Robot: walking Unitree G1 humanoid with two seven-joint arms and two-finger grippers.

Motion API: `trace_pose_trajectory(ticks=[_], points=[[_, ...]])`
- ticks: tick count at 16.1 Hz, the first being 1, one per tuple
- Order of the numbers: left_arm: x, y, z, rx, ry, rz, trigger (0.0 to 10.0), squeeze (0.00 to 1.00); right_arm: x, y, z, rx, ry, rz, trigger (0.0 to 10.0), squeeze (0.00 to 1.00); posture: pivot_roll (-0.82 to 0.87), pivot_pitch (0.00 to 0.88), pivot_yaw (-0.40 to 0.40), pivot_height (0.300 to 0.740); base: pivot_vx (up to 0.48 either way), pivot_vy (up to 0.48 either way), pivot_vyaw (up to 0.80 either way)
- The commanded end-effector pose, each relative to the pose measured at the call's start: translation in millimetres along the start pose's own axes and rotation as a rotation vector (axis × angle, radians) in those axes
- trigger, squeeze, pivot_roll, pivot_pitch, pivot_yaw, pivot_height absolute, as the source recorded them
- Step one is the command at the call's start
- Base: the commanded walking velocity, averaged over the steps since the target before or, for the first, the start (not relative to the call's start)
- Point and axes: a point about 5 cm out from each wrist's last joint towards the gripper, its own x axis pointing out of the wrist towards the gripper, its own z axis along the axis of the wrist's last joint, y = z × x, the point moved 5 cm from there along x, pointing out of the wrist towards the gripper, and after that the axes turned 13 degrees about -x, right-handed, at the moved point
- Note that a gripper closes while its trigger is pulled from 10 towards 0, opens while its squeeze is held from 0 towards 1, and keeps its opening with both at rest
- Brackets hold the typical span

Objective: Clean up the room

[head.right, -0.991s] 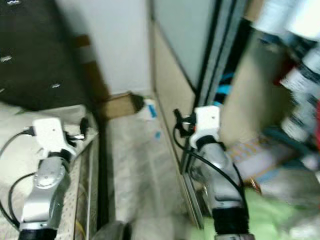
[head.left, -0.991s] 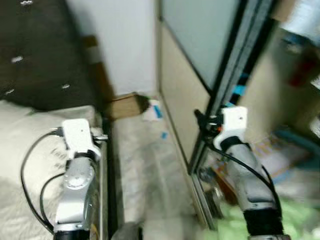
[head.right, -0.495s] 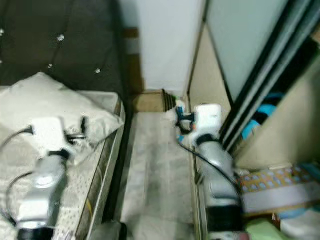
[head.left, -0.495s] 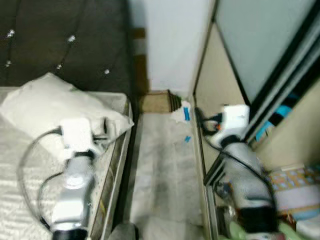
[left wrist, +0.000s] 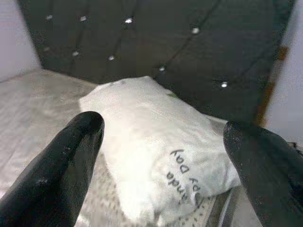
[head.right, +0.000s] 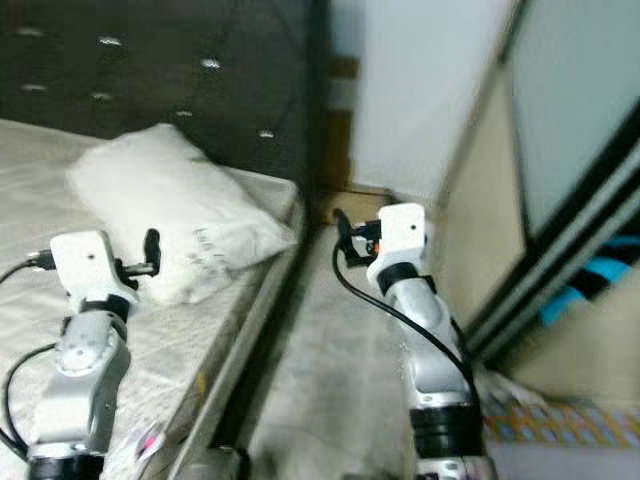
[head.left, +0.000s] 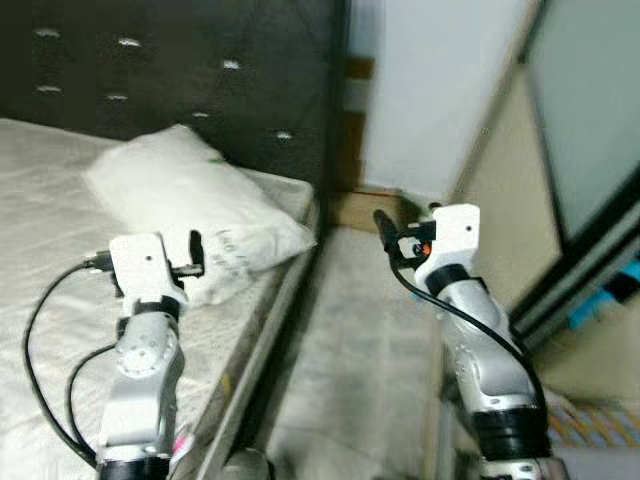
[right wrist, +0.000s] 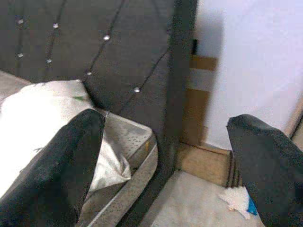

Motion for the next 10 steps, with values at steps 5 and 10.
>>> trace_pose_trajectory(ticks=[5,10], points=[[0.5,-4.5,3.2,0.009,-0.012,-0.023,10.0,0.00,0.7,-2.0,1.2,0.004,-0.005,-0.002,10.0,0.00,0.00,0.000,-0.030,0.740,0.000,0.000,0.80],[-0.1,-6.4,5.1,0.025,-0.025,-0.024,10.0,0.00,3.0,-1.8,2.3,0.001,-0.011,0.009,10.0,0.00,0.00,0.000,-0.034,0.740,0.000,0.000,0.80]])
